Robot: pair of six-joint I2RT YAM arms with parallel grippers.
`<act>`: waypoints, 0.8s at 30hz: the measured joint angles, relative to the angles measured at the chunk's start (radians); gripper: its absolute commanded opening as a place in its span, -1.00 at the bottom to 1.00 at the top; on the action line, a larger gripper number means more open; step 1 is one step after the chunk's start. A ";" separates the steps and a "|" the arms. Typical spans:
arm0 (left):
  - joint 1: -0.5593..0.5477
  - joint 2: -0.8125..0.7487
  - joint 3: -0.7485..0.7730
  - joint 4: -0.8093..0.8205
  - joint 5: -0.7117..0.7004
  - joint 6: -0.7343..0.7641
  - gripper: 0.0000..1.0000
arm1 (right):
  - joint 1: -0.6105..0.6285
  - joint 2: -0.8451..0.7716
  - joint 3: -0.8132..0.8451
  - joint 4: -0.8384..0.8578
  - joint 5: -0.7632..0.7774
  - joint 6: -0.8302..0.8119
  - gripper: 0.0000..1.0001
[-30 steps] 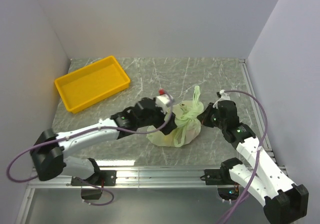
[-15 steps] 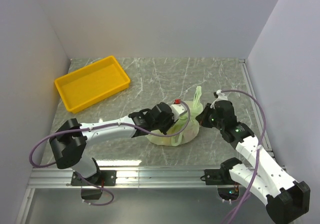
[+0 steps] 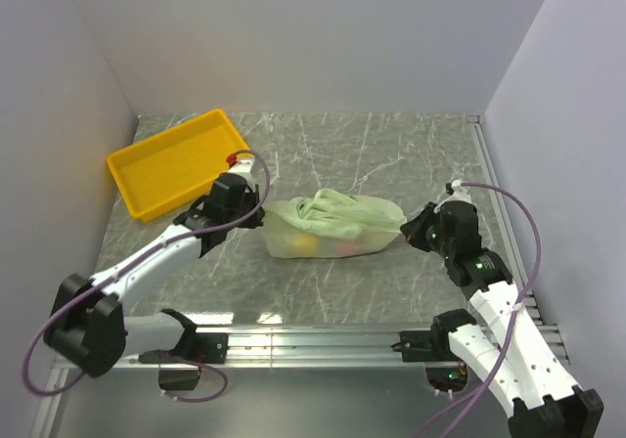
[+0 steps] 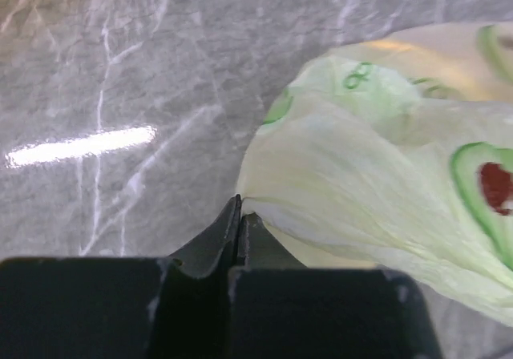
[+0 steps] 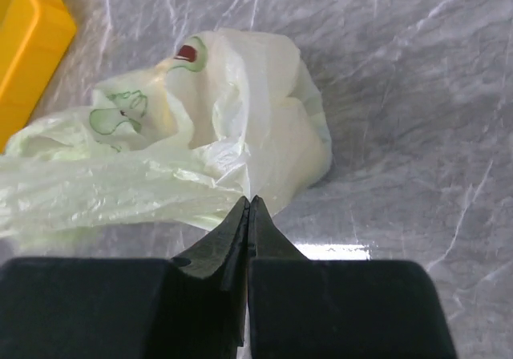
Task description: Untie the knot of the plastic bag and take out the fruit
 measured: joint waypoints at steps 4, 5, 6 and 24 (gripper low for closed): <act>0.010 -0.104 -0.020 -0.003 0.055 -0.020 -0.22 | 0.058 0.045 0.019 -0.042 0.021 -0.026 0.04; 0.013 -0.123 -0.021 0.003 0.075 -0.021 -0.07 | 0.105 0.065 0.040 -0.066 0.049 -0.040 0.14; 0.014 -0.137 -0.021 0.010 0.094 -0.023 0.12 | 0.149 0.083 0.064 -0.090 0.062 -0.052 0.21; -0.365 -0.182 0.079 -0.078 -0.051 -0.238 0.81 | 0.594 0.562 0.576 -0.244 0.373 -0.237 0.40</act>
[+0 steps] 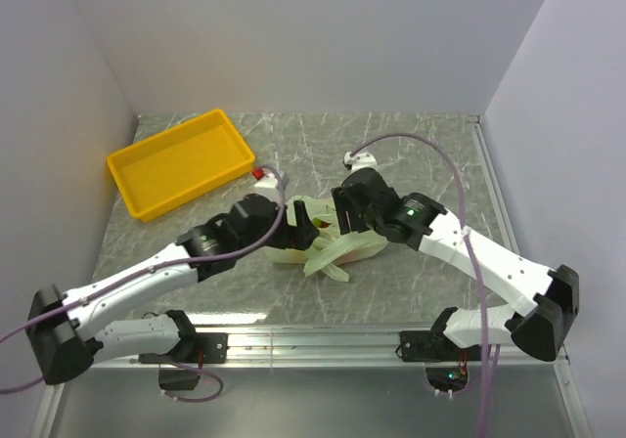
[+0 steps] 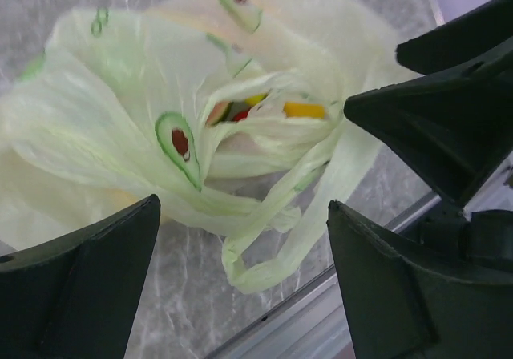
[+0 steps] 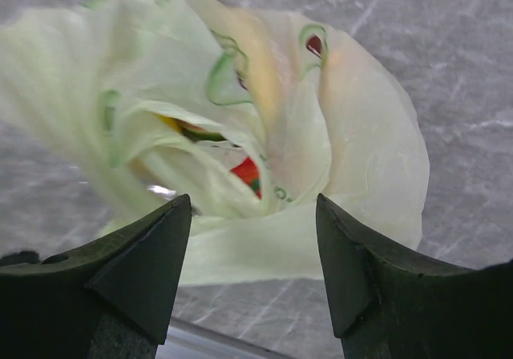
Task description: Untie the knot of the plastic bag and take out the fruit
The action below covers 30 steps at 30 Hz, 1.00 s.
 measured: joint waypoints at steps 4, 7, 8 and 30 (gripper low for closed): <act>-0.082 0.096 0.001 -0.035 -0.145 -0.127 0.80 | -0.009 0.017 -0.080 0.018 0.034 -0.009 0.36; -0.106 0.139 0.001 -0.032 -0.222 -0.198 0.81 | -0.035 0.010 -0.121 0.058 0.029 -0.021 0.36; -0.110 0.154 0.001 -0.029 -0.248 -0.217 0.81 | -0.043 0.011 -0.131 0.073 0.023 -0.026 0.35; 0.002 0.362 0.024 0.076 -0.478 -0.098 0.75 | -0.069 0.195 -0.117 0.215 0.034 -0.016 0.43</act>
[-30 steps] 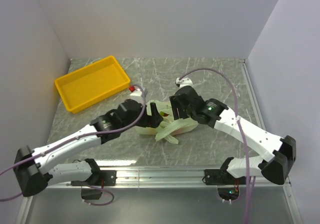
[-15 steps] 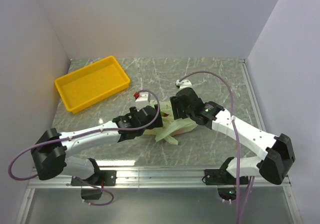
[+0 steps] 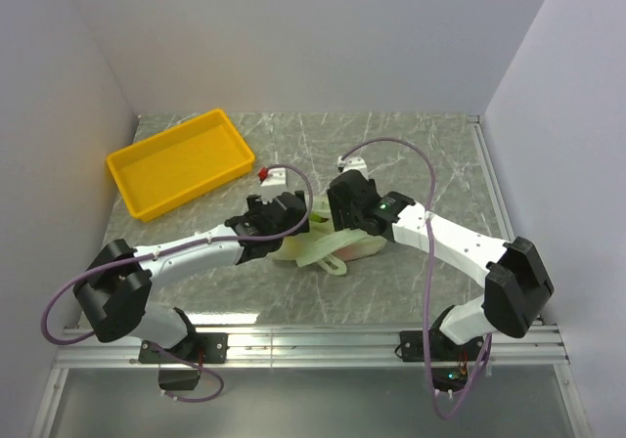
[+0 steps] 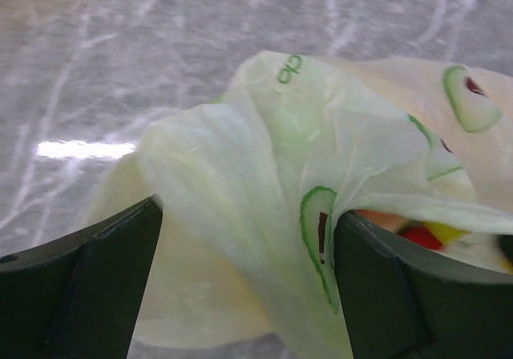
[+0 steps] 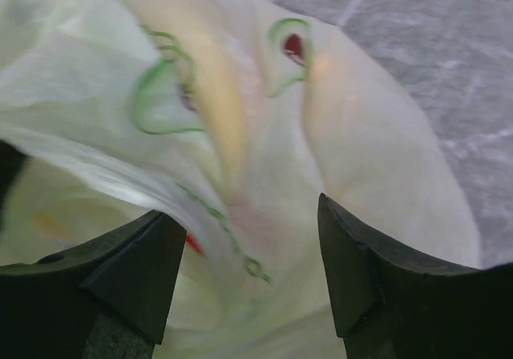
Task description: Untie the knot of the plastic bag and take out the fruit
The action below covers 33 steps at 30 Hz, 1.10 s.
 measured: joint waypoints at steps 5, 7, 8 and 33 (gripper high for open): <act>0.136 -0.008 -0.056 0.040 0.048 0.009 0.70 | -0.104 -0.034 -0.023 -0.010 0.034 0.056 0.41; 0.173 -0.019 -0.072 0.056 0.079 0.016 0.69 | -0.154 -0.082 -0.064 0.000 0.023 0.079 0.41; 0.188 -0.023 -0.074 0.063 0.092 0.020 0.69 | -0.178 -0.110 -0.087 -0.002 0.015 0.090 0.41; 0.633 -0.060 0.180 -0.113 0.605 0.328 0.77 | -0.483 -0.579 -0.298 -0.053 -0.229 0.176 0.39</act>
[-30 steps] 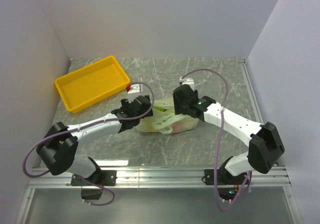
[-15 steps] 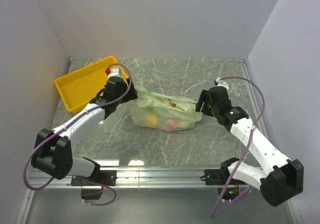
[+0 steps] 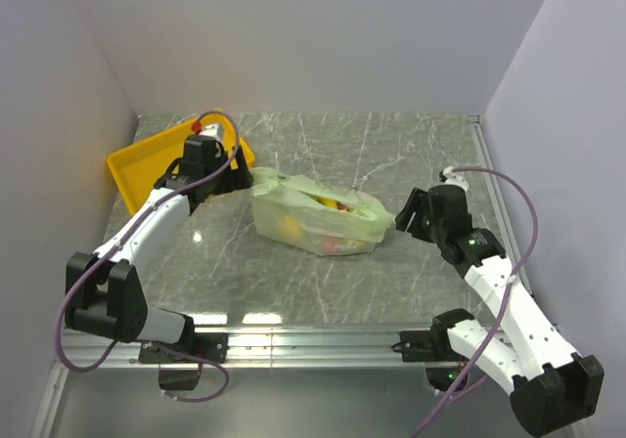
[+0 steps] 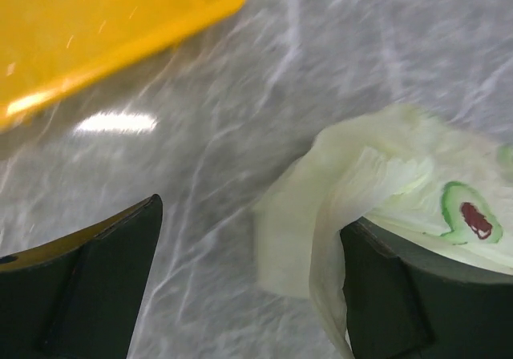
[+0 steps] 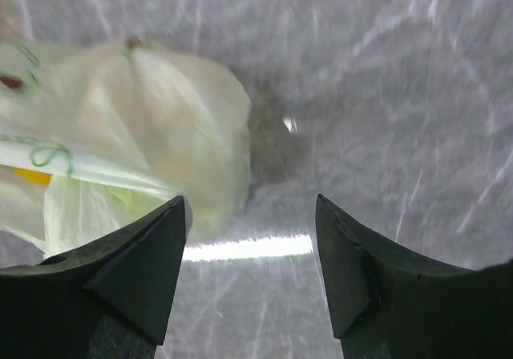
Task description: Untie the knot of the plastic bag and take out the fruit
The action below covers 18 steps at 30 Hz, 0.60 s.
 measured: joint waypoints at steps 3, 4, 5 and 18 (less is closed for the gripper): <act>0.074 0.017 -0.045 -0.063 0.012 -0.006 0.81 | -0.006 0.000 -0.042 -0.046 0.000 0.005 0.40; 0.121 0.015 -0.056 -0.082 0.009 -0.008 0.83 | -0.020 -0.003 -0.049 -0.075 0.012 0.005 0.40; 0.167 0.015 -0.058 -0.099 0.003 -0.010 0.86 | -0.038 -0.007 -0.055 -0.100 0.019 0.003 0.40; 0.191 -0.105 0.141 -0.074 0.336 0.006 0.99 | -0.015 -0.032 0.263 -0.120 -0.158 -0.151 0.42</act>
